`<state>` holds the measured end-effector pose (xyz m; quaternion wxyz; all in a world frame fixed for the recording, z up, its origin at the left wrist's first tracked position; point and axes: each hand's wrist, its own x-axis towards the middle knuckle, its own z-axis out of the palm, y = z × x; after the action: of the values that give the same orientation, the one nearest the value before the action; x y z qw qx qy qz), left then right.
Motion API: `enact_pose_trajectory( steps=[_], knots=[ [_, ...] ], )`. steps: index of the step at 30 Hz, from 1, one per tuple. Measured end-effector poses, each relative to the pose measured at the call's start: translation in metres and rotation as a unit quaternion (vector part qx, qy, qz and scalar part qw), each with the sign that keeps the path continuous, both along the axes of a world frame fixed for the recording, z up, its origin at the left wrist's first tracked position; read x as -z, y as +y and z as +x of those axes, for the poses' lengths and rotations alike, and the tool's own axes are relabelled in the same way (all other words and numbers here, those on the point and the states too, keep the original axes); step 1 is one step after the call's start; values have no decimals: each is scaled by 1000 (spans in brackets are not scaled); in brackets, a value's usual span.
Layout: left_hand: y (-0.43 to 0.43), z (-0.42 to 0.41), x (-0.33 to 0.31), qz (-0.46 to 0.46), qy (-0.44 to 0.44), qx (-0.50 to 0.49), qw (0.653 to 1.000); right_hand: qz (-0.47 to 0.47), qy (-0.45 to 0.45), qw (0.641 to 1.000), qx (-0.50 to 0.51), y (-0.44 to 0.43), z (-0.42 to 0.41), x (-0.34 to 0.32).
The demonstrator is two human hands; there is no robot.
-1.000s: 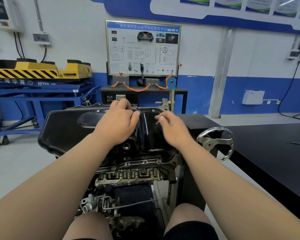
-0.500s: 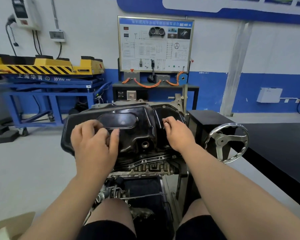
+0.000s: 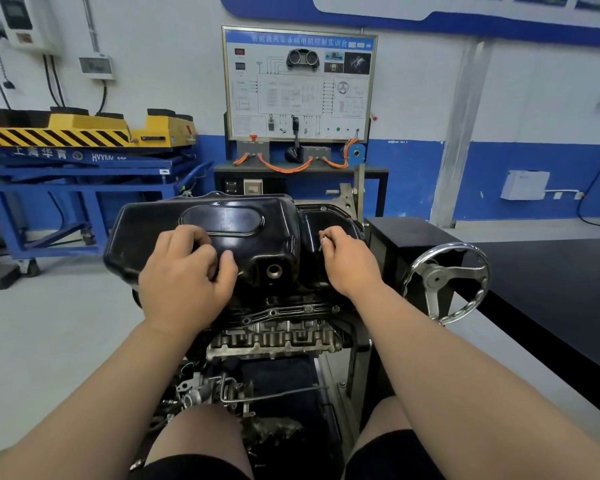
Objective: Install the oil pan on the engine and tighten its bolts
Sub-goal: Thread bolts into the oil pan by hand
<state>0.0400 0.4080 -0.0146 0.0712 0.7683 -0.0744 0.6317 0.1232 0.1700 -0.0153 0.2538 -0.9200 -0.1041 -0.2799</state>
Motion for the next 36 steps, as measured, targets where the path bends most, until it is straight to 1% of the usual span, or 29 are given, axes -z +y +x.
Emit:
enact_pose_trajectory(
  steps=[13, 21, 36],
  knots=[
    [-3, 4, -22, 31, 39, -13, 999, 7, 16, 1000, 10, -2, 3, -8],
    [-3, 7, -28, 32, 53, -9, 998, 13, 6, 999, 29, 0, 8, -10],
    [-4, 9, -27, 37, 31, -13, 999, 15, -19, 999, 21, -2, 10, -9]
  ],
)
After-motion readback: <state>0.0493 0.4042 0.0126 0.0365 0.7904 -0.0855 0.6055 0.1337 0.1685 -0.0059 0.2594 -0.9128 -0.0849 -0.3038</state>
